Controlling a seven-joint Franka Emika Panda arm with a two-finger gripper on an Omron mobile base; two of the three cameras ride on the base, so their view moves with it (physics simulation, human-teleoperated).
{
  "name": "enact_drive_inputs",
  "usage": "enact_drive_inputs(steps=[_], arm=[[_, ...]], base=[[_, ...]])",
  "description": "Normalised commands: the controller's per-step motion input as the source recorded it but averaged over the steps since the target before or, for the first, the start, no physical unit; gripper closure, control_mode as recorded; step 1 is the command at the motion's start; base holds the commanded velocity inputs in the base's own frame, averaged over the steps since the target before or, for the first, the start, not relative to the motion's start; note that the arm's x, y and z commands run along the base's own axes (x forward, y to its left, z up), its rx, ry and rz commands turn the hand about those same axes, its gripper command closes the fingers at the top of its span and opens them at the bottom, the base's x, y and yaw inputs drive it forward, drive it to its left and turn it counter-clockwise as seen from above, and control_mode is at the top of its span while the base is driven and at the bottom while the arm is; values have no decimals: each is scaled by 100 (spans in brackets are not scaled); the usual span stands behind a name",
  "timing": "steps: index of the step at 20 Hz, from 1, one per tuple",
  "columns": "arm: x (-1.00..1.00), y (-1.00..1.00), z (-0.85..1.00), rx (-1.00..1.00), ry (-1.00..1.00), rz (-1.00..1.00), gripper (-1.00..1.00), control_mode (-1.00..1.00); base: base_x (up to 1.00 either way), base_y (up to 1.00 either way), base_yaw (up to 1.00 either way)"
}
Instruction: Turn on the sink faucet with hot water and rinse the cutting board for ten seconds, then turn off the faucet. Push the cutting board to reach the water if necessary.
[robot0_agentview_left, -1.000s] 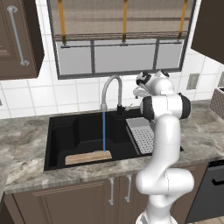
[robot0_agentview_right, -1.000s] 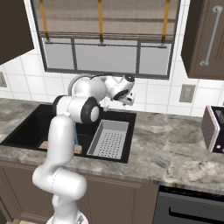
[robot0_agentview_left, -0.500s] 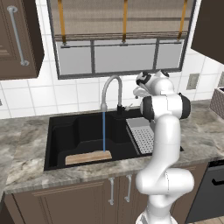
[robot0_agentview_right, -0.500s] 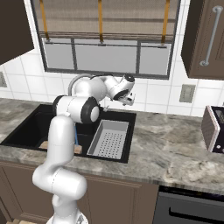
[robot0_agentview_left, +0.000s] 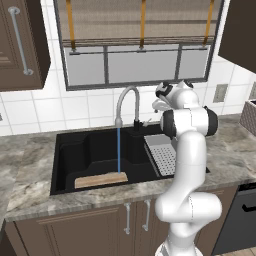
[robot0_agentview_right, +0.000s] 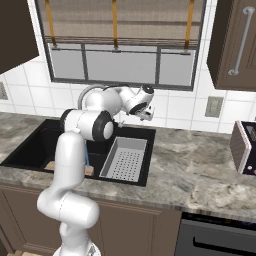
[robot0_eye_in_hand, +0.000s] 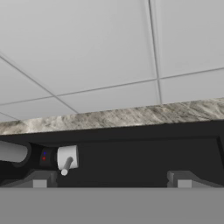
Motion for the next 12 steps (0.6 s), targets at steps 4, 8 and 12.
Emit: enact_drive_inputs(steps=[4, 8, 12], arm=[[0, 0, 0, 0, 0, 0, -100, -100], [0, 0, 0, 0, 0, 0, -100, -100], [0, 0, 0, 0, 0, 0, -100, -100]], base=[[0, 0, 0], [0, 0, 0], [0, 0, 0]])
